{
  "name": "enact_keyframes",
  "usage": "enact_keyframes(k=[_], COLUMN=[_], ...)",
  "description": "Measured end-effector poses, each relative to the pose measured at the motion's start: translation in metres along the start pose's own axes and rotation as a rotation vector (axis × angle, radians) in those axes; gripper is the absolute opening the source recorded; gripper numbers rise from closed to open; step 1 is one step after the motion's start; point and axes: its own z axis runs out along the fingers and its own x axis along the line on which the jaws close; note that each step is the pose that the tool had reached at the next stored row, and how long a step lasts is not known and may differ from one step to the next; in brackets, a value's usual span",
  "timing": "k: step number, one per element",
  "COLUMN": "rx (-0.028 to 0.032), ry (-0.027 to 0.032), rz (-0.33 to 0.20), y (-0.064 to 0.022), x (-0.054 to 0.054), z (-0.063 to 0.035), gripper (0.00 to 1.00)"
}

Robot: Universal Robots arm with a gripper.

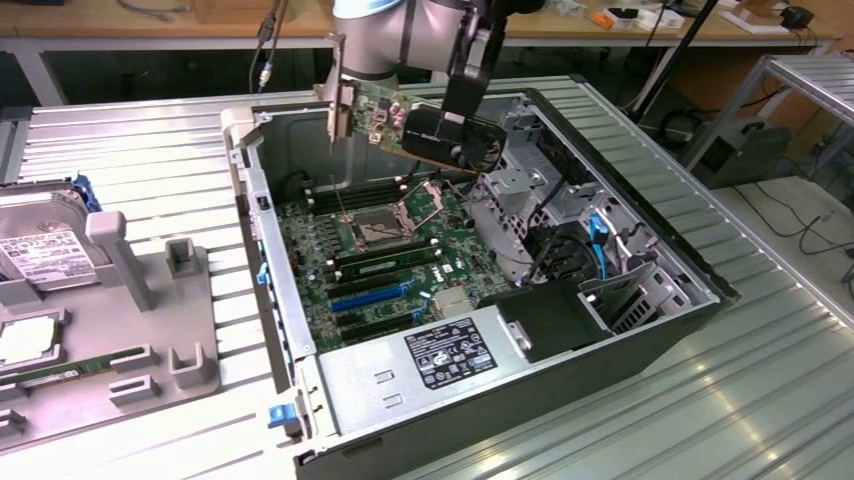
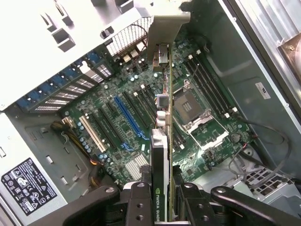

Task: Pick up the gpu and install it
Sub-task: 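Insert the gpu into the slot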

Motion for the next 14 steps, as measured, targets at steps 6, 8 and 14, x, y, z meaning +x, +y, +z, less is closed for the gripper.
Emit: enact_keyframes(k=[6,8,14], rx=[-0.0010,-0.0014,-0.0022], ry=[0.0017,0.0025,0.0038], rz=[-0.043,-0.059,-0.091], y=[0.0000,0.0000,0.0000], x=[0.0000,0.0000,0.0000], z=[0.0000,0.0000,0.0000], gripper=[0.27,0.27,0.27])
